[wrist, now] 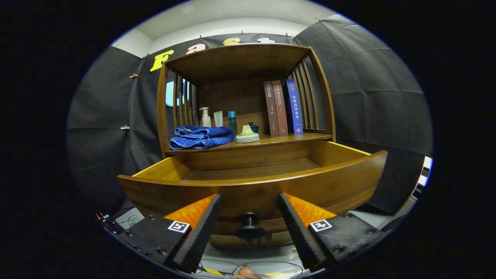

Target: Pull open the drawer, take out the items inside it, and place them on the countertop above the cabinet.

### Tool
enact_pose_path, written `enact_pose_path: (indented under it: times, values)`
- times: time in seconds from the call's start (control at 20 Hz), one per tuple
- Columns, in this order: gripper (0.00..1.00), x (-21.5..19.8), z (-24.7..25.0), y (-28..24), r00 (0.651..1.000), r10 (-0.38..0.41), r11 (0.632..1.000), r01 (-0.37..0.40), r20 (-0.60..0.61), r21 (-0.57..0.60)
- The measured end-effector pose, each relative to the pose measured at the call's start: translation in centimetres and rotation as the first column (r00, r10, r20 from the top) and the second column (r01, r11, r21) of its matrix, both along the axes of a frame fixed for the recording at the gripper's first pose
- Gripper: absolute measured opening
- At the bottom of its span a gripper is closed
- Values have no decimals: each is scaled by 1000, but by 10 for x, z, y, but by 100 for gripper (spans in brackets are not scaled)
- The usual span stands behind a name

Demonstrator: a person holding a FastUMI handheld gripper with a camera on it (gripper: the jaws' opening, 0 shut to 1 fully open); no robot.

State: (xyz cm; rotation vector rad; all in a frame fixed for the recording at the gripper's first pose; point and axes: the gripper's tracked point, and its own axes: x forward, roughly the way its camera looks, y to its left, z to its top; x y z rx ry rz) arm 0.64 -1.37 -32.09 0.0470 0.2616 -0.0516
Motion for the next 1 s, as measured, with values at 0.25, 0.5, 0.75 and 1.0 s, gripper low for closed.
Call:
enact_pose_path:
  times: [0.25,0.5,0.75,1.0]
  values:
    - [99,29,0,0,1000,-2,1000,2,-6,3]
    - [99,74,2,3,1000,-14,1000,14,13,17]
    - [99,117,-5,3,1000,-14,1000,14,10,25]
    - [99,154,-10,1,1000,-3,1000,3,6,25]
